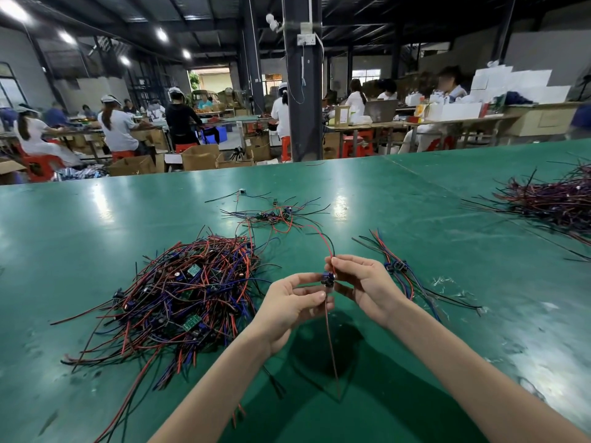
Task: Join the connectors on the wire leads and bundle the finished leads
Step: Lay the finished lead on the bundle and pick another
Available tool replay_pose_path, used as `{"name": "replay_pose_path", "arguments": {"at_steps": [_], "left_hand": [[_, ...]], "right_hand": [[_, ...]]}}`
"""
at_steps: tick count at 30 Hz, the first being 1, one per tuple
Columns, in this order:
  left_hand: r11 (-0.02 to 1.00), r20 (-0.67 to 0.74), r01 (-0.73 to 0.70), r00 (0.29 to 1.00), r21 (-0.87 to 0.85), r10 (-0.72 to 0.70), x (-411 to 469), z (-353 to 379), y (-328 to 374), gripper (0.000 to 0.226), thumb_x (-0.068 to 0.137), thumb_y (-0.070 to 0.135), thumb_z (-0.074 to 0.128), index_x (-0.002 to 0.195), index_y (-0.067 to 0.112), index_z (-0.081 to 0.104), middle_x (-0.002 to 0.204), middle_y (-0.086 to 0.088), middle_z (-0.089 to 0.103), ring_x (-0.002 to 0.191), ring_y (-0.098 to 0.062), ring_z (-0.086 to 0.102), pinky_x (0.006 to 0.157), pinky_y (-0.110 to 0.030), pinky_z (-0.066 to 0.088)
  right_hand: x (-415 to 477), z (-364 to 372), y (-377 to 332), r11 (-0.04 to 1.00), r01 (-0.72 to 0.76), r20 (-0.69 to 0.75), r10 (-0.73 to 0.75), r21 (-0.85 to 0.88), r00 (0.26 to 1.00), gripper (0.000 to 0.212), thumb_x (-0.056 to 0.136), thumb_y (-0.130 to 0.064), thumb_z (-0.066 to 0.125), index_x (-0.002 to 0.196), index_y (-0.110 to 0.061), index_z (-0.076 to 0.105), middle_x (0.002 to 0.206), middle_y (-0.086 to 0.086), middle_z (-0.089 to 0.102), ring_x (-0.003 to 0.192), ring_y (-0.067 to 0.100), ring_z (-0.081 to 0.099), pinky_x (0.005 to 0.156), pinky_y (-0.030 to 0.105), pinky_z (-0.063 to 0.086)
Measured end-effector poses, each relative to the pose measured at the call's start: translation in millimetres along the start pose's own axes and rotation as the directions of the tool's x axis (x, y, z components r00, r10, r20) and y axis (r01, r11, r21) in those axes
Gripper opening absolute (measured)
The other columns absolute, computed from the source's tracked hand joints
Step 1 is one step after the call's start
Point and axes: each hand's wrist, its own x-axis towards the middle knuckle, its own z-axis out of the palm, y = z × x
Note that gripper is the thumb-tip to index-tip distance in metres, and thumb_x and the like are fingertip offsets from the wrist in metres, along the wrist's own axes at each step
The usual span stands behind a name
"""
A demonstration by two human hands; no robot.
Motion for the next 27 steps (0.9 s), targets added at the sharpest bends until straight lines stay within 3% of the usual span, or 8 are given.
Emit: {"name": "replay_pose_path", "arguments": {"at_steps": [7,11,15,19,22,24,25,27], "left_hand": [[0.997,-0.02,0.041,0.999,0.072,-0.04,-2.2,5.7,5.4,0.017,0.08,-0.01,0.064,0.096,-0.005,0.064,0.075,-0.01,0.066,0.057,-0.011,0.058,0.061,-0.024,0.057],[0.992,-0.1,0.062,0.994,0.111,-0.051,8.5,7.8,25.4,0.012,0.078,-0.014,0.064,0.081,-0.002,0.063,0.064,-0.01,0.063,0.053,-0.014,0.058,0.055,-0.025,0.057],[0.98,-0.224,-0.021,0.972,0.197,0.066,59.4,10.4,74.0,0.013,0.08,-0.015,0.061,0.074,-0.004,0.06,0.064,-0.013,0.062,0.046,-0.014,0.059,0.051,-0.023,0.057],[0.944,-0.291,-0.084,0.939,0.319,0.182,117.9,0.1,118.9,0.017,0.088,-0.012,0.054,0.096,0.003,0.053,0.085,-0.011,0.058,0.071,-0.015,0.061,0.078,-0.025,0.056],[0.889,-0.32,-0.006,0.932,0.457,0.171,130.1,-25.3,132.0,0.019,0.093,-0.003,0.048,0.079,0.01,0.05,0.076,-0.004,0.051,0.065,-0.012,0.051,0.07,-0.025,0.05],[0.869,-0.316,-0.006,0.93,0.495,0.187,127.3,-47.5,133.9,0.021,0.095,-0.008,0.038,0.086,0.005,0.052,0.072,-0.008,0.047,0.057,-0.013,0.046,0.058,-0.022,0.042],[0.829,-0.339,0.001,0.913,0.559,0.228,125.0,-60.7,134.4,0.022,0.094,-0.01,0.036,0.097,0.002,0.054,0.074,-0.011,0.049,0.057,-0.015,0.047,0.059,-0.024,0.044],[0.632,-0.374,0.055,0.844,0.773,0.384,113.6,-90.9,137.1,0.032,0.091,-0.01,0.038,0.113,-0.001,0.06,0.097,-0.017,0.061,0.081,-0.025,0.058,0.081,-0.037,0.052]], "right_hand": [[4.8,-1.5,6.6,1.0,-0.008,0.007,0.008,-0.023,1.0,0.014,0.089,-0.008,0.059,0.083,-0.007,0.072,0.074,0.003,0.07,0.065,0.012,0.061,0.063,0.023,0.051],[10.6,-3.9,13.4,0.978,0.019,-0.152,-0.052,-0.208,0.987,0.028,0.097,-0.019,0.051,0.08,-0.007,0.069,0.068,0.0,0.066,0.054,0.01,0.055,0.055,0.021,0.044],[16.8,-6.0,20.3,0.948,0.051,-0.239,-0.132,-0.315,0.962,0.032,0.101,-0.02,0.044,0.086,-0.003,0.067,0.073,0.006,0.062,0.054,0.017,0.052,0.051,0.024,0.044],[16.8,-7.2,26.1,0.907,0.07,-0.214,-0.172,-0.415,0.962,0.031,0.1,-0.017,0.043,0.083,-0.005,0.066,0.075,0.01,0.062,0.054,0.02,0.052,0.054,0.031,0.046],[15.2,-8.4,29.5,0.853,0.097,-0.179,-0.217,-0.512,0.959,0.029,0.099,-0.017,0.045,0.082,-0.009,0.066,0.076,0.007,0.063,0.057,0.017,0.054,0.058,0.031,0.047],[14.5,-7.3,31.5,0.804,0.118,-0.149,-0.248,-0.583,0.957,0.026,0.098,-0.017,0.046,0.082,-0.014,0.066,0.075,0.003,0.064,0.058,0.013,0.055,0.059,0.03,0.048],[14.4,-6.2,32.3,0.783,0.128,-0.133,-0.26,-0.609,0.956,0.025,0.098,-0.016,0.046,0.083,-0.015,0.066,0.076,0.002,0.064,0.058,0.012,0.055,0.061,0.03,0.048],[13.8,-4.3,33.3,0.745,0.141,-0.106,-0.274,-0.652,0.956,0.023,0.098,-0.016,0.047,0.085,-0.015,0.066,0.079,0.003,0.065,0.059,0.011,0.057,0.065,0.031,0.049]]}}
